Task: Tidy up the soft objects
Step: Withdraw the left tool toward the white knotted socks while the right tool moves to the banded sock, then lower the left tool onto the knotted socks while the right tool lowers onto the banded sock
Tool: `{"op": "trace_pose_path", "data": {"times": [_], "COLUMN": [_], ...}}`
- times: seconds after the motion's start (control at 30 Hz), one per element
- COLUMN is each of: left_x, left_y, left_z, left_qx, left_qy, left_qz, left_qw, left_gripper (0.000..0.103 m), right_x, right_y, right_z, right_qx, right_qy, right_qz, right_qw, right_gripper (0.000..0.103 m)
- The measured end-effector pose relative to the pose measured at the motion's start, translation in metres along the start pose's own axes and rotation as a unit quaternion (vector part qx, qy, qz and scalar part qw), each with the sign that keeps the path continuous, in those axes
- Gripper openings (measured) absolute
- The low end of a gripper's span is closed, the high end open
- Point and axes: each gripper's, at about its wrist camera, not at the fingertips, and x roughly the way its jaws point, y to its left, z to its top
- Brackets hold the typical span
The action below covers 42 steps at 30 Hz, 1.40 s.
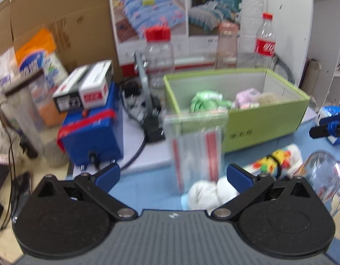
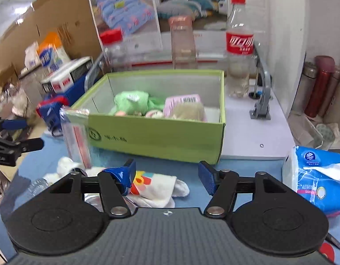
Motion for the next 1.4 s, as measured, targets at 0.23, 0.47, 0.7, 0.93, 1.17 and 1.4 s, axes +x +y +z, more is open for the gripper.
{"op": "trace_pose_path", "data": {"times": [0.23,0.47,0.7,0.93,1.17,1.4], "left_x": [0.01,0.021,0.021,0.02,0.036,0.073], "left_y": [0.023,0.035,0.036,0.024,0.019,-0.007], "left_z": [-0.015,-0.016,-0.016,-0.014,-0.009,0.016], "left_qx": [-0.024,-0.045,-0.039,-0.023,-0.044,-0.033], "left_qy": [0.025,0.031,0.032,0.037,0.071,0.121], "left_qz": [0.022,0.017,0.013,-0.008,-0.045,-0.106], "left_qw": [0.9991,0.9984,0.9986,0.999,0.9955,0.9864], "left_gripper": [0.102,0.102,0.102,0.102,0.102,0.102], "right_x": [0.066,0.106,0.116,0.1,0.068,0.021], "right_y": [0.021,0.043,0.039,-0.004,-0.036,-0.047], "right_z": [0.02,0.031,0.026,0.015,0.004,0.008], "right_qx": [-0.067,-0.087,-0.098,-0.042,-0.011,0.034], "right_qy": [0.116,0.169,0.202,0.191,0.131,0.039], "right_qz": [0.04,0.062,0.073,0.029,-0.039,-0.022], "right_qw": [0.99,0.98,0.972,0.98,0.991,0.998], "right_gripper": [0.048,0.048,0.05,0.054,0.055,0.055]}}
